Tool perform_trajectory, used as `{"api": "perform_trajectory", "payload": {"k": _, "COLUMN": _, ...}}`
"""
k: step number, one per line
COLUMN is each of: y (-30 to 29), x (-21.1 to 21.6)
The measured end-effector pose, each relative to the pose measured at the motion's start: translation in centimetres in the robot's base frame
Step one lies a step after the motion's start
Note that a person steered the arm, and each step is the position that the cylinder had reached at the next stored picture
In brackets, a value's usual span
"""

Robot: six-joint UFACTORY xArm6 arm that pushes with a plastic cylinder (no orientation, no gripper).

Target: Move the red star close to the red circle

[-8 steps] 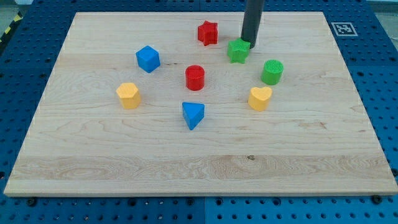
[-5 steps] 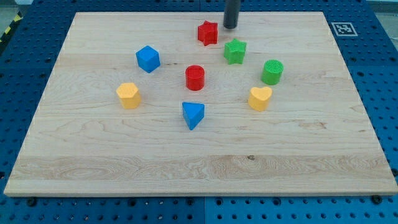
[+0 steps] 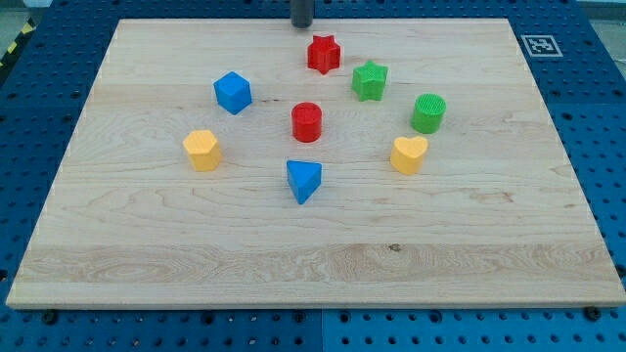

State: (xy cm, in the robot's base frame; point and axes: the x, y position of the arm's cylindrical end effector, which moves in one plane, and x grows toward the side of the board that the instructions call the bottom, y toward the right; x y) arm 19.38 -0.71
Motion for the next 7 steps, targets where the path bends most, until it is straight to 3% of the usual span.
{"api": "perform_trajectory", "payload": {"k": 1, "y": 2.8, "x": 0.2}}
{"api": "perform_trajectory", "payload": {"k": 3, "y": 3.2, "x": 4.4}}
{"api": "perform_trajectory", "payload": {"k": 7, "y": 2.9, "x": 7.7}}
